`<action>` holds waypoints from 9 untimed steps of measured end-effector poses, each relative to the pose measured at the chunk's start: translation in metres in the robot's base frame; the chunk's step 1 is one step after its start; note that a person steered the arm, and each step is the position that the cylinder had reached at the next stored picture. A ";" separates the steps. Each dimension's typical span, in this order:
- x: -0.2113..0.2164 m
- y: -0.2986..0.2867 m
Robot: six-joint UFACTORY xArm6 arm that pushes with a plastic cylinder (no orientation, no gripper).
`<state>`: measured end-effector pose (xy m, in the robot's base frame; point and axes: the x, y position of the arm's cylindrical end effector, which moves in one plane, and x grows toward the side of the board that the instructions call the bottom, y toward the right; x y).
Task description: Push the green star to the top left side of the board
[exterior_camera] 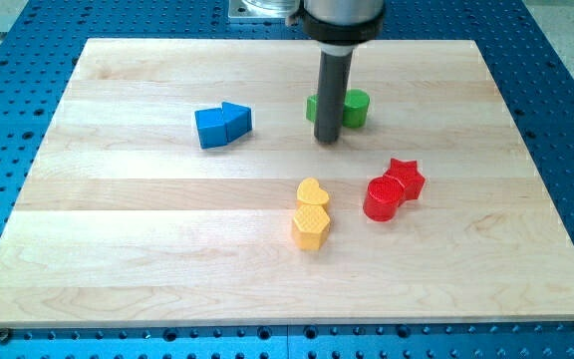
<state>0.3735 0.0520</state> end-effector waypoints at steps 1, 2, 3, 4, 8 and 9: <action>-0.020 0.002; -0.055 0.002; -0.062 0.026; -0.079 0.062; -0.107 -0.146; -0.108 -0.165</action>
<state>0.2651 -0.1133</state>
